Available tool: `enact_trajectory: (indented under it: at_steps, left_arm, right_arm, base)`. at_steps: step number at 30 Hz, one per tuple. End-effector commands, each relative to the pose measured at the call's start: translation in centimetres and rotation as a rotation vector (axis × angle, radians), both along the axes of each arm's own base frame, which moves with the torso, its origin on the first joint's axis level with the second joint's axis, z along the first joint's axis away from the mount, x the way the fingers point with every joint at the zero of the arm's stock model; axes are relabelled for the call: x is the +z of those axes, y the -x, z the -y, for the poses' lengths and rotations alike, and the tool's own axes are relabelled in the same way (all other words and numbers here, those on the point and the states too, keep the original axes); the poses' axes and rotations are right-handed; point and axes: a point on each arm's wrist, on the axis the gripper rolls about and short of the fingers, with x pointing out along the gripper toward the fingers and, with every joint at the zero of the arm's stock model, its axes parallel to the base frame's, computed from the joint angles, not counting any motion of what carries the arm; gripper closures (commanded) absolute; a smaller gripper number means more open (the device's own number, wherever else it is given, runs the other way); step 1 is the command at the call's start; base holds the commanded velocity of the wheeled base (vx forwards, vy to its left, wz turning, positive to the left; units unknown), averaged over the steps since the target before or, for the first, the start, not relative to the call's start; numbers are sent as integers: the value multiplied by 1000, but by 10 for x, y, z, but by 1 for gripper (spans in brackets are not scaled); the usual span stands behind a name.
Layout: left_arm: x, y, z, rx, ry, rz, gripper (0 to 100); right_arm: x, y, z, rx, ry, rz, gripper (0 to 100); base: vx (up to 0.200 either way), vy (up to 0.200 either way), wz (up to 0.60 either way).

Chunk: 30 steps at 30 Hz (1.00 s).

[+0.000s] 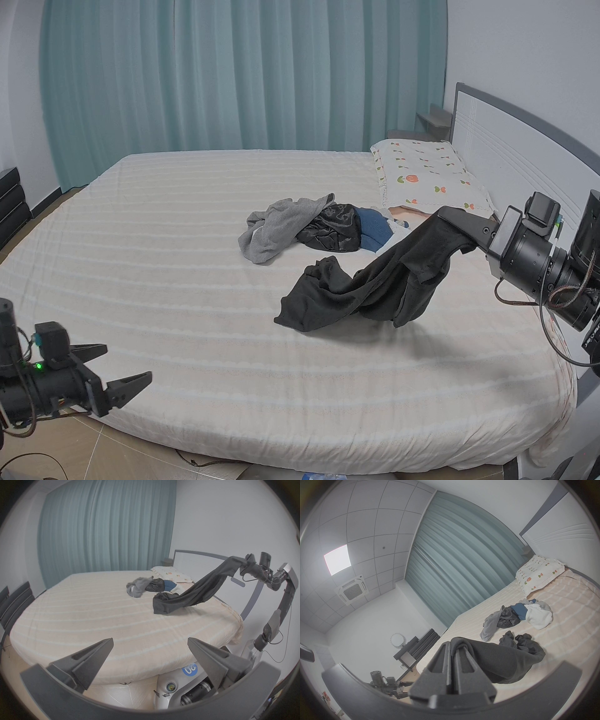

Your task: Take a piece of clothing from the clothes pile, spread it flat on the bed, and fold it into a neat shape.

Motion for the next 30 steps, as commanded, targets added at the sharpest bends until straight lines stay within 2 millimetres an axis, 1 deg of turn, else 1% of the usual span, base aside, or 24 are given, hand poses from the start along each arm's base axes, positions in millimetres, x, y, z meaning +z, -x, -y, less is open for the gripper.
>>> enact_trajectory:
  at_steps: [1,5,7,12,15,16,17,21,22,25,27,29,30]
  left_arm:
    - [-61,-83,35,-77,-9,-239,0]
    - [-88,-110,56,-74,-37,-254,0]
    - [-101,-125,73,-58,-47,-246,0]
    - [-123,-151,110,-73,-6,-243,0]
    - [-134,-169,124,-88,-1,-231,0]
    - [-134,-169,124,-88,-1,-231,0]
    - [-140,-183,136,-100,8,-216,0]
    - [-151,-205,150,-105,20,-193,0]
    - [-153,-207,151,-107,21,-191,0]
    - [-169,-226,166,-116,28,-172,0]
    - [-174,-234,173,-122,34,-159,0]
    - [-181,-247,181,-123,41,-136,0]
    - [-182,-249,183,-124,43,-134,0]
  right_arm:
    - [-7,-9,-3,-9,14,-18,100]
    - [0,-9,-3,-12,1,3,100]
    - [3,-8,-2,-12,-4,14,100]
    - [9,-9,-2,-13,-16,35,100]
    - [11,-9,-2,-15,-20,42,100]
    - [11,-9,-2,-15,-20,42,100]
    - [14,-9,-2,-15,-24,49,100]
    - [19,-8,-2,-12,-32,64,100]
    - [19,-8,-2,-13,-32,64,100]
    - [20,-8,-3,-10,-33,66,100]
    - [20,-8,-3,-9,-34,68,100]
    - [21,-8,-3,-10,-36,72,100]
    - [21,-7,-3,-9,-37,73,100]
  base:
    - [0,0,0]
    - [0,0,0]
    - [0,0,0]
    - [0,0,0]
    - [0,0,0]
    - [0,0,0]
    - [0,0,0]
    - [0,0,0]
    - [0,0,0]
    - [0,0,0]
    - [0,0,0]
    - [0,0,0]
    - [0,0,0]
